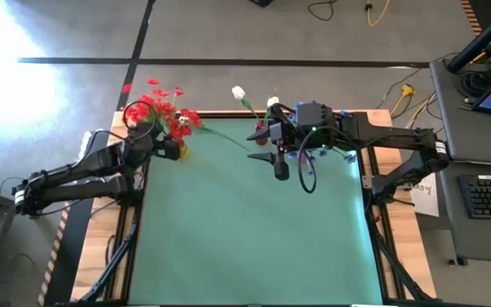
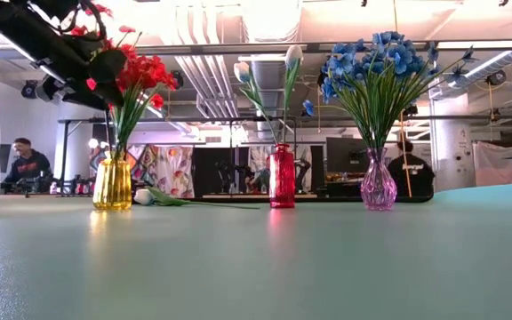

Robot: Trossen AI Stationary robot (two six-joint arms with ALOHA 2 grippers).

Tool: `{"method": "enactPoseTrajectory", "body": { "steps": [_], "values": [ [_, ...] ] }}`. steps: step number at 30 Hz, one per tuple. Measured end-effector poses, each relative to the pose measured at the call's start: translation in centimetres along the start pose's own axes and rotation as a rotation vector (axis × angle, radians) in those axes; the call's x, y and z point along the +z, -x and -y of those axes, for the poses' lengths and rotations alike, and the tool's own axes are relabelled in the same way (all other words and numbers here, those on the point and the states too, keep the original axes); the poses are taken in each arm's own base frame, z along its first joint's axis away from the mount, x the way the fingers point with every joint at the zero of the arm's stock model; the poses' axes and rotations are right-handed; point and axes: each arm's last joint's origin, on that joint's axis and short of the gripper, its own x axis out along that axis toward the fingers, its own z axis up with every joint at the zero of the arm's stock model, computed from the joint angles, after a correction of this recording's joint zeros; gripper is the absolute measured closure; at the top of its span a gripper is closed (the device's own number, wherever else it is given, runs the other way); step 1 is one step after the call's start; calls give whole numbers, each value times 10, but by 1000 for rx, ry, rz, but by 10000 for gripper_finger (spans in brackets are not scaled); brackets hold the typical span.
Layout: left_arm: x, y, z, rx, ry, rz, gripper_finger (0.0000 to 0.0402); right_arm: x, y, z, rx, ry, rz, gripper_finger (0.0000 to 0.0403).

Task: Sort flowers into vase by color
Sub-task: Put the red flower into the yellow vase

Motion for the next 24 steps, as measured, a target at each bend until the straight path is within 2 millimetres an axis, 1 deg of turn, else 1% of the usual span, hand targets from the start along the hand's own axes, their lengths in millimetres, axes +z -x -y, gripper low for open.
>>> {"method": "enactPoseTrajectory", "body": {
  "steps": [3,6,10,16,19,21,24],
  "values": [
    [4,2,0,-3,-3,0,191,0,0,0,1,0,-1,188],
    [6,4,0,-17,-7,-6,205,-1,0,0,1,0,-3,188],
    [6,4,0,-18,-7,-8,251,-2,-1,0,2,-1,-8,188],
    [6,3,0,-17,-5,-9,345,-2,-1,0,2,2,-8,188],
    [6,3,0,-15,-6,-10,385,-2,-1,0,2,2,-7,188],
    [5,2,1,-11,-9,-12,396,-2,-1,0,2,2,-8,188],
    [4,0,2,-7,-19,-25,391,-2,-1,0,2,1,-8,188]
  ]
}}
